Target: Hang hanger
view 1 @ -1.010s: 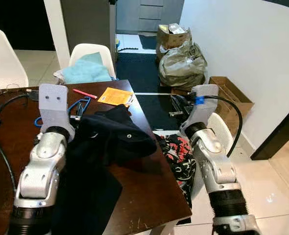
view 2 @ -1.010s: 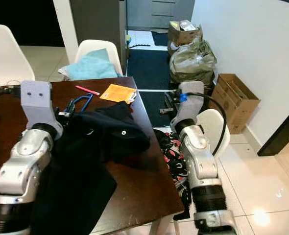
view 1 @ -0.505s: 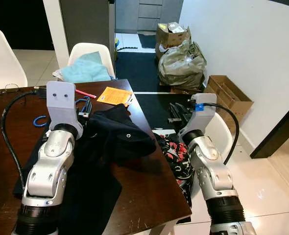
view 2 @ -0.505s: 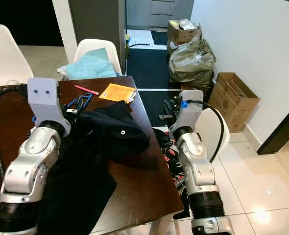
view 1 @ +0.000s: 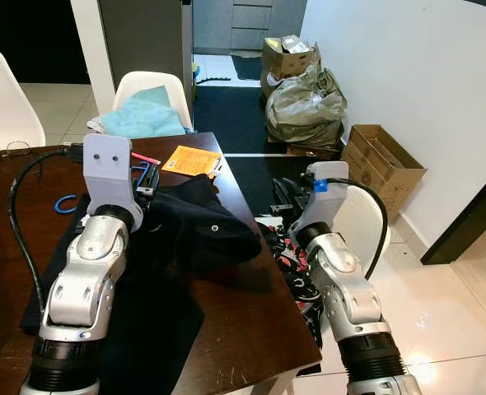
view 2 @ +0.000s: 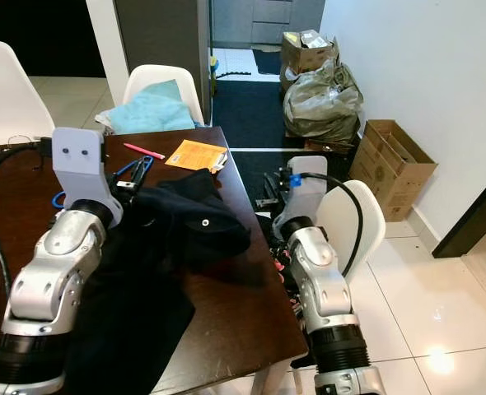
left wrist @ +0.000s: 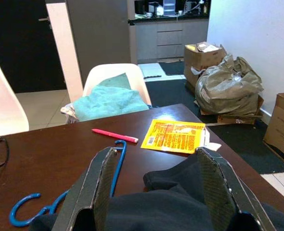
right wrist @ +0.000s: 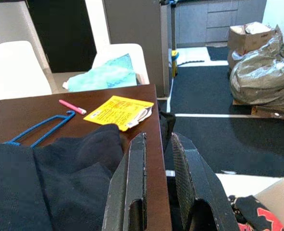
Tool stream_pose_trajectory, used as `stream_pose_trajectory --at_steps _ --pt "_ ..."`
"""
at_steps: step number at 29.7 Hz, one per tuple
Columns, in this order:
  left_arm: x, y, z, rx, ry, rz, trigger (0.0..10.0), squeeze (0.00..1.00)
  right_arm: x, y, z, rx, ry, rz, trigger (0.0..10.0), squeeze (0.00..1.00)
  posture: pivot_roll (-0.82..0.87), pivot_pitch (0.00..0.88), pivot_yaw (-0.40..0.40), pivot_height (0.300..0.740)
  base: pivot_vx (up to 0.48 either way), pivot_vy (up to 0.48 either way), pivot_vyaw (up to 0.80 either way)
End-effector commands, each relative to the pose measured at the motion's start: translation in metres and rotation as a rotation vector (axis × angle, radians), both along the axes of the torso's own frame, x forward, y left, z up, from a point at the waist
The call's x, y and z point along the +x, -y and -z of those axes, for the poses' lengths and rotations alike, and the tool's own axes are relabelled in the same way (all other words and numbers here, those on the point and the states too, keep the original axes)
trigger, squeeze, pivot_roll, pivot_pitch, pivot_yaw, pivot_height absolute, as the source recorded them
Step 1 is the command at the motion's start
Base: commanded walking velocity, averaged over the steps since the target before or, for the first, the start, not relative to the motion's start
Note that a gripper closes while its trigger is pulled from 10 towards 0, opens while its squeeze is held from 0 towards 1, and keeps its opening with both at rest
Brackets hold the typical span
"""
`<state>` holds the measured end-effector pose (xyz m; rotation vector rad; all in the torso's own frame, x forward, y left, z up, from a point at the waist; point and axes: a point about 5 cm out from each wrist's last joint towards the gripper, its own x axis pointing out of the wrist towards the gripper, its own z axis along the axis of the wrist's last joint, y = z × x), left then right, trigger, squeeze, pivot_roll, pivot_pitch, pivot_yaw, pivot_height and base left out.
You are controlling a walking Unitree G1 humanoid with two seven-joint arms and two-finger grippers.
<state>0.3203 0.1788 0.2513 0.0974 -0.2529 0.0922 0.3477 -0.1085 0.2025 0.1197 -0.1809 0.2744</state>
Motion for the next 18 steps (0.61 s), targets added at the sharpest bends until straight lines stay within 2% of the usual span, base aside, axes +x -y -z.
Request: stream_pose_trajectory --at_steps 1,4,18 --pt "0.0021 -0.0026 0.0025 -0.009 -0.011 -0.006 10.0 0.0 -0.0009 -0.0028 0.0079 -0.013 -0.031 -0.007 10.0 0.0 0.07 0.119 -0.048 0.74 0.0 0.0 0.0" --pt "0.0021 -0.0053 0.0043 -0.012 -0.014 -0.014 10.0 0.0 -0.0015 -0.0035 0.0095 -0.035 -0.025 -0.007 10.0 0.0 0.07 0.119 -0.048 0.74 -0.086 0.0 0.0" --pt "0.0018 -0.0066 0.0055 -0.027 -0.022 -0.021 10.0 0.0 -0.0002 -0.001 0.0119 -0.05 -0.04 0.006 10.0 0.0 0.07 0.138 -0.048 0.74 -0.301 0.0 0.0"
